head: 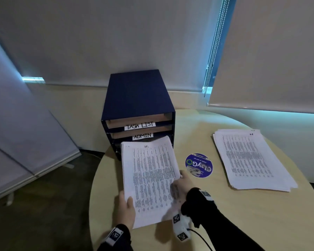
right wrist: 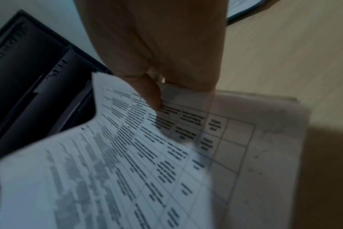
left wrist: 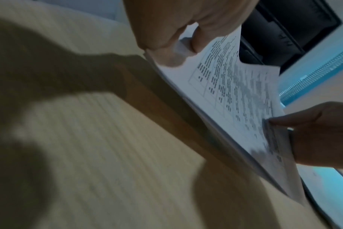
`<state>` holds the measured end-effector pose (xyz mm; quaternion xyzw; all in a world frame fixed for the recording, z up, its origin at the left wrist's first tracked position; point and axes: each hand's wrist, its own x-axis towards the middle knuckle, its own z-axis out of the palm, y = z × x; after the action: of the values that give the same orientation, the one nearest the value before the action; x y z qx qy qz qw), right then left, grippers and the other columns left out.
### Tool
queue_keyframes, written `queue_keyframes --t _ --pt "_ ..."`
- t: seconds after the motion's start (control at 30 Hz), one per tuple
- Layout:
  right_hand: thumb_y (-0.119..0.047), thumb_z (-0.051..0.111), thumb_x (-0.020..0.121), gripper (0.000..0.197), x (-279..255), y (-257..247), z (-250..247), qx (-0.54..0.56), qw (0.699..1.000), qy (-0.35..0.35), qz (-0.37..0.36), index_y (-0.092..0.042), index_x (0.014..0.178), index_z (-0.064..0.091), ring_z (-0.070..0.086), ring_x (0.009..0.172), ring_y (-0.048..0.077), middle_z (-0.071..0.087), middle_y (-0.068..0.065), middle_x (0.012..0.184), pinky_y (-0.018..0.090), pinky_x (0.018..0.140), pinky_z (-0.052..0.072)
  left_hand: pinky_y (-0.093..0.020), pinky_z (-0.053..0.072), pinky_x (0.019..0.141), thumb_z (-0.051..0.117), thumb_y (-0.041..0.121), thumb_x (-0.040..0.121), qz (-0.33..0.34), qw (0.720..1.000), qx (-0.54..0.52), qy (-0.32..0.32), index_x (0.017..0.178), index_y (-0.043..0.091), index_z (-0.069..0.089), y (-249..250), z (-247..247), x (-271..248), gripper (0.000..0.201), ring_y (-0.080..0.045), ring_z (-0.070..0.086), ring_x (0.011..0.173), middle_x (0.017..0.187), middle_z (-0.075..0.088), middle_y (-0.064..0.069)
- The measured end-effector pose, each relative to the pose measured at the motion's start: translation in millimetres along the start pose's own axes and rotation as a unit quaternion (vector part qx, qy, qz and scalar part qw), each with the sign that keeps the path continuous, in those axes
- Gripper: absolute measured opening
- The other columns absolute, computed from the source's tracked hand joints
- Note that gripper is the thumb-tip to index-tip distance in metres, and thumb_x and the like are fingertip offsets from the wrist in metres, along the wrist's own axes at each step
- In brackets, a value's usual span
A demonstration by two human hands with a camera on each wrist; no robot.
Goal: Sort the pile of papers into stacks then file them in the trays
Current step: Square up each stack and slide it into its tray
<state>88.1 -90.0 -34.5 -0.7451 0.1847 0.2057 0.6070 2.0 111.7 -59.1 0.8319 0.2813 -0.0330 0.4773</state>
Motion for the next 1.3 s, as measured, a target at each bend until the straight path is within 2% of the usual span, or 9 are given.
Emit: queue_keyframes --t 0.17,0.3,0.5,0.7,0.8,0.9,1.03,1.2,1.3 --pt "0.008 0.043 0.084 0.03 5.6 -7.4 -7.8 0.048 0.998 -0.002 0.046 -0.008 0.109 0.051 0.053 0.051 0.025 0.061 0.023 0.073 0.029 0.046 0.044 -0.031 0.038 0.094 0.042 0.007 0.1 -0.045 0.994 -0.09 -0.038 0.134 0.008 0.044 -9.5 -0.2 25.0 0.035 -0.021 0.05 0.106 0.132 0.052 -0.012" --pt "-0.014 0.06 0.089 0.032 -3.5 -8.9 -27.6 0.032 0.998 -0.04 0.035 -0.007 0.12 0.052 0.066 0.078 0.029 0.068 0.015 0.099 0.037 0.069 0.054 -0.04 0.042 0.099 0.042 0.004 0.098 -0.061 0.987 -0.135 -0.057 0.129 0.01 0.046 8.7 -10.9 47.0 0.032 -0.025 0.054 0.108 0.125 0.056 -0.01" --pt "-0.006 0.051 0.094 0.029 -14.1 -17.1 -21.4 0.125 0.987 -0.1 0.036 -0.004 0.123 0.046 0.051 0.046 0.021 0.063 0.019 0.099 0.023 0.037 0.038 -0.049 0.044 0.101 0.042 0.016 0.101 -0.103 0.974 -0.166 -0.117 0.138 0.009 0.042 50.3 -32.4 82.1 0.038 -0.033 0.054 0.116 0.135 0.053 -0.015" --pt "0.001 0.045 0.095 0.024 3.5 -43.1 -10.2 0.187 0.978 -0.07 0.054 0.001 0.119 0.046 0.039 0.043 0.016 0.049 0.014 0.083 0.019 0.036 0.031 -0.032 0.056 0.053 0.041 0.057 0.093 -0.102 0.872 -0.458 -0.139 0.11 0.012 0.059 71.3 -48.4 10.6 0.051 -0.029 0.065 0.075 0.098 0.067 -0.019" --pt "-0.001 0.047 0.096 0.022 4.9 -47.0 -5.5 0.172 0.98 -0.082 0.063 -0.002 0.118 0.047 0.04 0.046 0.017 0.049 0.014 0.084 0.02 0.037 0.033 -0.031 0.058 0.057 0.053 0.028 0.096 -0.126 0.855 -0.465 -0.192 0.12 0.004 0.054 75.9 -23.2 6.5 0.034 -0.026 0.068 0.071 0.098 0.068 -0.021" --pt "-0.014 0.056 0.095 0.025 -1.9 -43.2 -9.5 0.192 0.976 -0.086 0.056 -0.005 0.117 0.048 0.052 0.048 0.019 0.057 0.015 0.088 0.023 0.041 0.039 -0.032 0.061 0.063 0.042 0.001 0.1 -0.155 0.83 -0.509 -0.168 0.124 -0.002 0.049 86.6 -1.4 21.8 0.026 -0.029 0.067 0.082 0.098 0.066 -0.021" --pt "-0.042 0.057 0.091 0.035 -16.6 -10.0 -41.9 0.198 0.974 -0.061 0.089 -0.018 0.116 0.052 0.057 0.062 0.022 0.061 0.014 0.099 0.026 0.054 0.036 -0.035 0.059 0.076 0.039 -0.002 0.101 -0.147 0.826 -0.527 -0.138 0.117 0.001 0.051 109.5 9.2 48.8 0.02 -0.029 0.062 0.089 0.103 0.061 -0.018" --pt "-0.028 0.052 0.095 0.029 -47.6 40.8 -96.1 0.222 0.968 -0.012 0.115 -0.005 0.111 0.055 0.06 0.047 0.021 0.064 0.012 0.074 0.023 0.039 0.043 -0.026 0.045 0.101 0.044 0.001 0.099 -0.154 0.852 -0.493 -0.088 0.138 -0.009 0.037 144.3 14.8 106.8 0.041 -0.03 0.052 0.126 0.132 0.053 -0.022" --pt "-0.023 0.051 0.096 0.021 -61.7 57.3 -128.0 0.245 0.961 0.026 0.13 -0.003 0.099 0.057 0.062 0.044 0.026 0.065 0.016 0.064 0.025 0.038 0.047 -0.027 0.037 0.107 0.033 -0.003 0.1 -0.177 0.816 -0.541 -0.099 0.144 -0.008 0.029 155.7 26.2 123.7 0.044 -0.029 0.038 0.138 0.15 0.035 -0.022"
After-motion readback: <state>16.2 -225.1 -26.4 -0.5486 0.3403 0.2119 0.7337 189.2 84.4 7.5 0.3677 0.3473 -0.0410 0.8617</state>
